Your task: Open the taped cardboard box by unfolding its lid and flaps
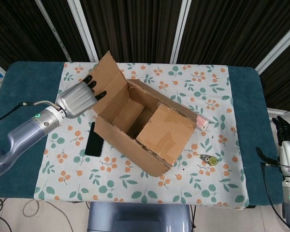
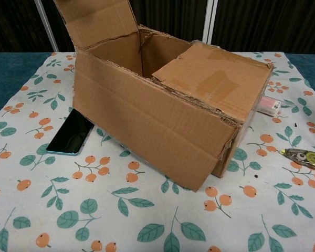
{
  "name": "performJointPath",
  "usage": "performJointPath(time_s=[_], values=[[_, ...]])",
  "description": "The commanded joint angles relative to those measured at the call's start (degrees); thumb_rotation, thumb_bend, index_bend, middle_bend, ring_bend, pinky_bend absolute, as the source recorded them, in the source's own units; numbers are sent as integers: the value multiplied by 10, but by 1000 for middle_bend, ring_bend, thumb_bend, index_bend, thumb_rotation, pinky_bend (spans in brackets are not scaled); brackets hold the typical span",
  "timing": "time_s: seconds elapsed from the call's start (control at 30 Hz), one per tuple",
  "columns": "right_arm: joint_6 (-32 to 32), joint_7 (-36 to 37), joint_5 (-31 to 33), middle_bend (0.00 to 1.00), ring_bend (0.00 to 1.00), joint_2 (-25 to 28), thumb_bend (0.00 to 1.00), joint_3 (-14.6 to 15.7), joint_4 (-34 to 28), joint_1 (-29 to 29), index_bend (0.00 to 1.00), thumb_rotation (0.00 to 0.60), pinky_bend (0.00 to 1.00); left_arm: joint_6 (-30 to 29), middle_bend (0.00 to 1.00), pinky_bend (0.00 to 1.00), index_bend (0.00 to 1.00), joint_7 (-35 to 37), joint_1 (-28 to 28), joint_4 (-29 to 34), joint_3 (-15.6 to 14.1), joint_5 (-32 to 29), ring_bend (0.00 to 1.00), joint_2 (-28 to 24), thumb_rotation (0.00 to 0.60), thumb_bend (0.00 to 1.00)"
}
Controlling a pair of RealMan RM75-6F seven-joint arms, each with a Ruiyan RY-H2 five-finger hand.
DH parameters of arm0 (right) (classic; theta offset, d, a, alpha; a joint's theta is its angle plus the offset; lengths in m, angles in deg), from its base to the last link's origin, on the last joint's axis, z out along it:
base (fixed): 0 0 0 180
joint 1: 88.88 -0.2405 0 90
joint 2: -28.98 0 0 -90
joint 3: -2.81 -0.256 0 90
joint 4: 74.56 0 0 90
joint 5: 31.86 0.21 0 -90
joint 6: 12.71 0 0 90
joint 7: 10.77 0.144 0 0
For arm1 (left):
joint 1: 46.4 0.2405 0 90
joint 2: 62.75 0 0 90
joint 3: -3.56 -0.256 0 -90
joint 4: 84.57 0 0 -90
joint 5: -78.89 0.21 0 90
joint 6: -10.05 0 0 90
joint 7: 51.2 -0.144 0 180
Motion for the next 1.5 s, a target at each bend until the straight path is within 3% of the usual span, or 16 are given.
performJointPath(time_s=[0.03, 0.4, 0.5, 0.57, 0.67, 0.8, 0.97, 1.17, 1.43, 1.5], values=[[-1, -1, -1, 0, 0, 0, 333, 1, 0, -1, 7, 600, 225, -10, 513, 199, 132, 4, 17, -8, -7, 3, 194, -3, 600, 629], [-1, -2, -1, 0, 0, 0, 334, 1, -1, 0, 7, 600, 225, -38, 482, 198, 131, 21, 48, -8, 9, -1, 194, 1, 600, 617], [-2, -1, -1, 0, 0, 1, 333, 2, -1, 0, 7, 600, 225, -63, 439, 195, 127, 29, 65, -5, 16, -12, 180, 7, 600, 512], [-3, -1, -1, 0, 0, 1, 333, 2, -1, 0, 6, 600, 225, -103, 405, 184, 122, 40, 88, 3, 25, -29, 155, 16, 600, 390], [-4, -1, -1, 0, 0, 3, 331, 1, -3, -1, 6, 600, 225, -178, 250, 145, 91, 61, 131, 27, 38, -57, 82, 31, 600, 213], [-5, -7, -6, 0, 0, 6, 331, 2, -12, -4, 5, 600, 225, -302, 21, 76, 2, 92, 203, 74, 52, -79, 12, 54, 600, 123], [-1, -23, -9, 0, 0, 15, 320, -4, -31, -8, 5, 600, 225, -421, 0, 54, 0, 142, 296, 126, 46, -75, 0, 62, 600, 90], [-10, -42, 3, 0, 0, 33, 312, -19, -60, -19, 4, 600, 225, -524, 0, 48, 0, 205, 392, 137, 25, -35, 0, 72, 600, 88], [-55, -61, 6, 0, 0, 65, 278, -52, -117, -68, 0, 600, 225, -623, 0, 43, 0, 270, 498, 71, -4, 10, 0, 122, 600, 88], [-76, -73, 3, 0, 0, 78, 340, -60, -136, -88, 0, 600, 225, -643, 0, 37, 0, 296, 523, 45, -5, 13, 0, 147, 600, 88]])
